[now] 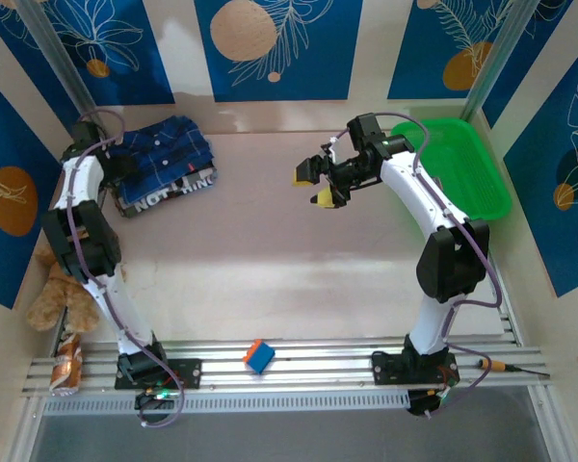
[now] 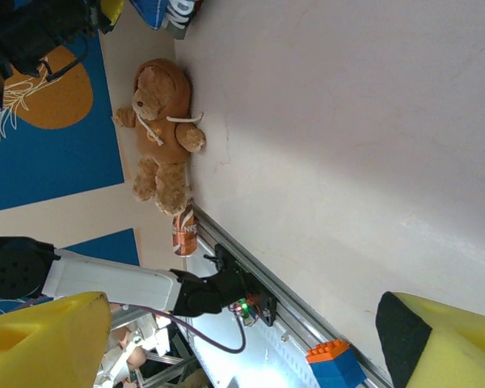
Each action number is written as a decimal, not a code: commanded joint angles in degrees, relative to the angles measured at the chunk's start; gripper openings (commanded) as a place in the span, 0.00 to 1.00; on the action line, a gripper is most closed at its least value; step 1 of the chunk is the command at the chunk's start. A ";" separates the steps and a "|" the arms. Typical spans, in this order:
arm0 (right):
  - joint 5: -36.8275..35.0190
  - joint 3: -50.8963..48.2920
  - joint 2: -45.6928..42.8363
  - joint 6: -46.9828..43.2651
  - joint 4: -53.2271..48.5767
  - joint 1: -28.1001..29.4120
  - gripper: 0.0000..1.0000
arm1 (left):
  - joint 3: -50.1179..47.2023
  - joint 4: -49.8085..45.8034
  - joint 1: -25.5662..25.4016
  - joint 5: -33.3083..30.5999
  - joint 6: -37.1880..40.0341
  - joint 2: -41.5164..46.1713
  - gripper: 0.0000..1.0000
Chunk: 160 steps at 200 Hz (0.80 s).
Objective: Fold and stack the long sleeve shirts
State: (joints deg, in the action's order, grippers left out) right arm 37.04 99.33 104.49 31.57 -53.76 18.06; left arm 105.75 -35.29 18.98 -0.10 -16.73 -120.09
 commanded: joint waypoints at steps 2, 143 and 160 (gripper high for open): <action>0.40 1.57 0.12 -1.27 -2.36 0.40 0.87 | 5.88 -0.15 0.62 0.37 -2.75 2.53 0.93; -8.87 0.31 -3.33 -7.17 -3.86 -1.12 0.89 | 10.13 1.26 -15.98 1.91 4.68 18.45 1.00; -14.42 -2.03 -6.25 -9.26 -3.15 -1.62 0.90 | 3.65 5.25 -22.44 0.23 6.92 22.29 1.00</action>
State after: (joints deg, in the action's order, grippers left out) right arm 30.22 99.20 103.81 26.48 -56.03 17.39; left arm 115.59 -33.65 3.92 1.63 -15.35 -103.26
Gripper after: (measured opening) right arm 0.897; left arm 0.998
